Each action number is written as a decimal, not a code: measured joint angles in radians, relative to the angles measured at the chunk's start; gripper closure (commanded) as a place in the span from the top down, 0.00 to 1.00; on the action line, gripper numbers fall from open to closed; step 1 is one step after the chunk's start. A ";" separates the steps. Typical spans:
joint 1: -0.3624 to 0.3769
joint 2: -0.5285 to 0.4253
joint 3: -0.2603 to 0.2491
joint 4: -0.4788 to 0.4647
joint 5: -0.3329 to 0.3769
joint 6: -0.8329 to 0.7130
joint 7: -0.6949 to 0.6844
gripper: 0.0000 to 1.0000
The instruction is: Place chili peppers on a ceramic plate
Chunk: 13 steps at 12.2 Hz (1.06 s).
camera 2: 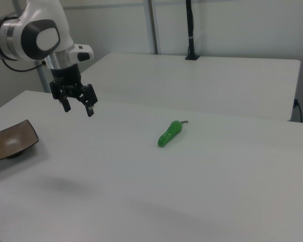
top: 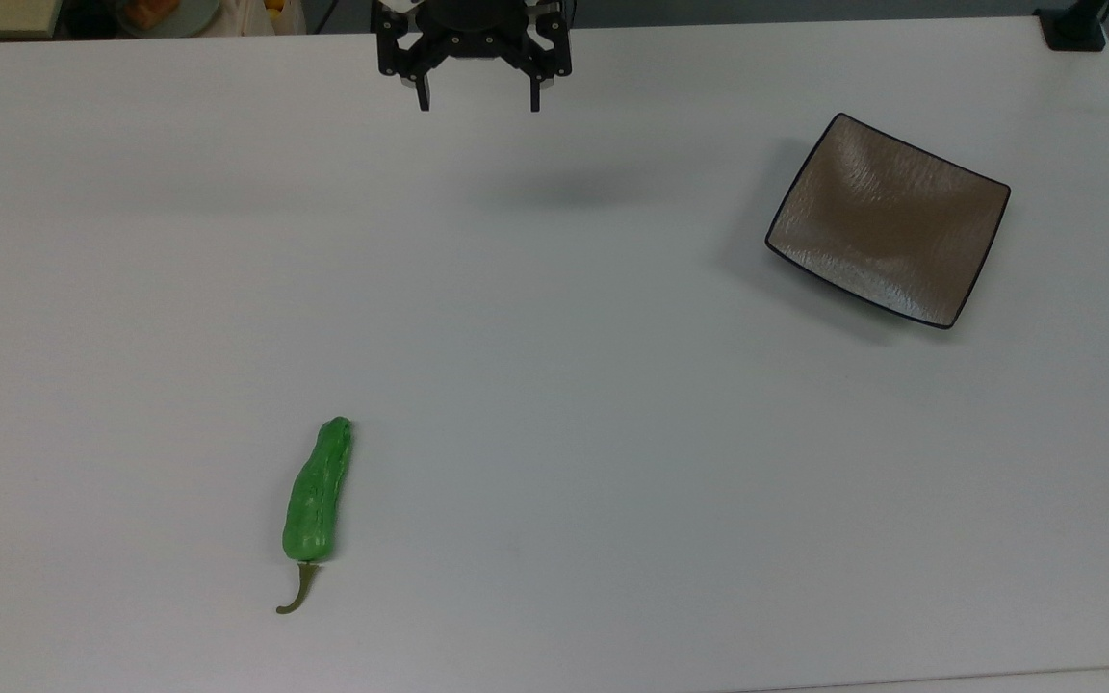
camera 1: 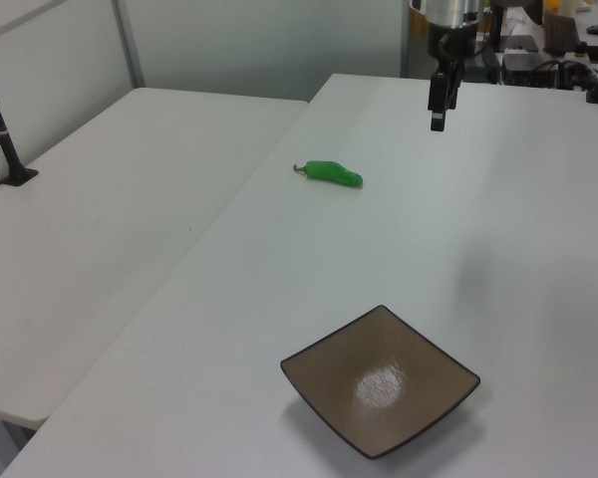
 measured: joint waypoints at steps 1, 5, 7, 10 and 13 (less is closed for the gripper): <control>0.002 0.000 0.000 0.000 0.000 0.000 0.000 1.00; 0.005 0.000 0.000 -0.002 0.000 0.000 0.000 1.00; 0.005 0.000 0.000 -0.002 0.000 0.000 0.000 1.00; 0.005 0.000 0.000 -0.007 0.000 0.000 0.000 1.00; 0.006 0.000 0.000 -0.017 0.000 0.000 0.000 1.00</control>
